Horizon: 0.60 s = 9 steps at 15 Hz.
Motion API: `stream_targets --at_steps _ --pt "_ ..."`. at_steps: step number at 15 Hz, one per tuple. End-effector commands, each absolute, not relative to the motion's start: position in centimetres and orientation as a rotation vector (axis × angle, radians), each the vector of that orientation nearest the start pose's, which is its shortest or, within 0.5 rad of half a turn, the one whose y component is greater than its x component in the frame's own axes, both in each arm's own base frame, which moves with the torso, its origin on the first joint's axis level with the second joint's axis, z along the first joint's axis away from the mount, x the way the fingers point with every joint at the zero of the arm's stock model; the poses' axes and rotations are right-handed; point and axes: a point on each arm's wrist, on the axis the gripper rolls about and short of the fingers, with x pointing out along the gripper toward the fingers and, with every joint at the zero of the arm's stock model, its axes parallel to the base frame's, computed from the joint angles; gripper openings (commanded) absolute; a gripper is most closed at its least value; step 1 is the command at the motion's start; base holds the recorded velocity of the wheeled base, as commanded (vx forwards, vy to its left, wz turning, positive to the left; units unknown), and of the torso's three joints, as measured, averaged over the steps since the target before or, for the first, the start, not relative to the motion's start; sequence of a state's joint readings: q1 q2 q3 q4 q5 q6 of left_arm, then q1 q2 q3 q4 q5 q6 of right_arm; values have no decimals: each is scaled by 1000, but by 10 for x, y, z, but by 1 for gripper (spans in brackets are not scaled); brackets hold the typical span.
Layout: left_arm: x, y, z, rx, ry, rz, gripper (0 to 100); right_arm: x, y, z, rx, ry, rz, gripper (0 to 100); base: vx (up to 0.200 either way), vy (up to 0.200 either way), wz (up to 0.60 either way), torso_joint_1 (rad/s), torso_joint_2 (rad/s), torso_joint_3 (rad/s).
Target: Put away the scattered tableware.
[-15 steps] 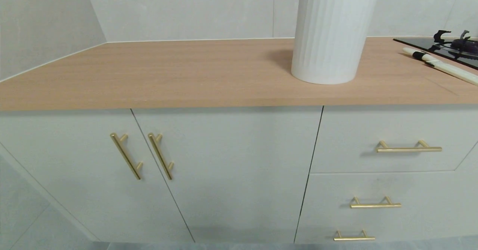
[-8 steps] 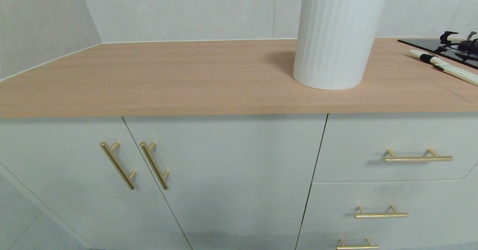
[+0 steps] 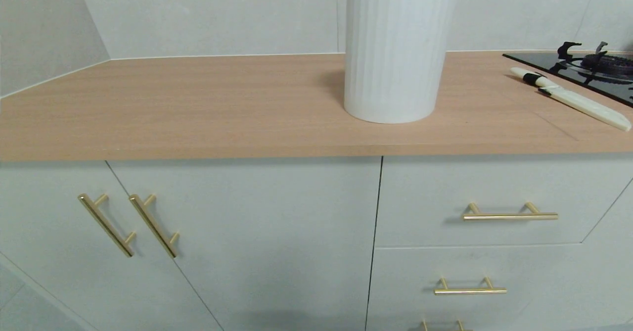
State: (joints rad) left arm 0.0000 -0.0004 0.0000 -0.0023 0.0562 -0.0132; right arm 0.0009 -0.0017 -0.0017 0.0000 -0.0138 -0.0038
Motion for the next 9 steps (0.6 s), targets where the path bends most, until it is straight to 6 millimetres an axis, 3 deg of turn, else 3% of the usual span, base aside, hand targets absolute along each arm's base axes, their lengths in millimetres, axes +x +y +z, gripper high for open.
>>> stream_targets --at_steps 1,9 --pt "-23 1 76 -14 -3 57 100 -23 0 76 -5 -2 -12 100 0 0 0 0 0 0" --pt "-23 1 76 -14 -3 57 100 -23 0 76 -6 -2 -8 100 0 0 0 0 0 0"
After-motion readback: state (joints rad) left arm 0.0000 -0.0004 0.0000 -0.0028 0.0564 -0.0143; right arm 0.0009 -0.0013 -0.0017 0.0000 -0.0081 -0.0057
